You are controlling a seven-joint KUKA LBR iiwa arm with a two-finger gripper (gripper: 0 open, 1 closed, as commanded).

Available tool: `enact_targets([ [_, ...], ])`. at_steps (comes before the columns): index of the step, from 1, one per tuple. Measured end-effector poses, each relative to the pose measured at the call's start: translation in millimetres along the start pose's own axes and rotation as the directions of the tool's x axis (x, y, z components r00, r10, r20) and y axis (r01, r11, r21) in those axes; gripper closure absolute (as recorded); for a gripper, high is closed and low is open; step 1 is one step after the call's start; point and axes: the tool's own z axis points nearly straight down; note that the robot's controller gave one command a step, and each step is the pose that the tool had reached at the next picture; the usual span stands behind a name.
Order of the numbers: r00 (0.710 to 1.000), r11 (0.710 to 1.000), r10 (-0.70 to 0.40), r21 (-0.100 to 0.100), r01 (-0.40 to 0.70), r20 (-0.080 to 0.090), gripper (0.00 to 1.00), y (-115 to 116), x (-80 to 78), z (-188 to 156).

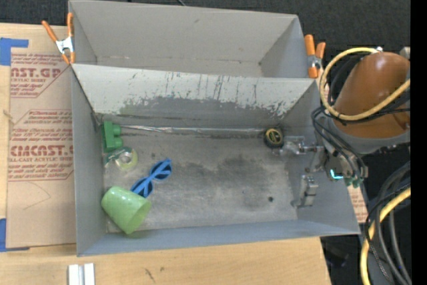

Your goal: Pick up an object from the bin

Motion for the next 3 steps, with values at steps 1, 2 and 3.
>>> enact_targets([
  [1, 1.0, 1.0, 0.013, 0.0, -0.013, 0.002, 0.0, -34.6, -22.2, 120.7],
  [2, 1.0, 1.0, 0.014, 0.003, -0.014, 0.022, 0.0, -40.6, -105.8, 45.2],
  [3, 0.994, 0.994, 0.109, -0.002, -0.109, 0.011, 0.0, -35.8, -102.3, 117.4],
])
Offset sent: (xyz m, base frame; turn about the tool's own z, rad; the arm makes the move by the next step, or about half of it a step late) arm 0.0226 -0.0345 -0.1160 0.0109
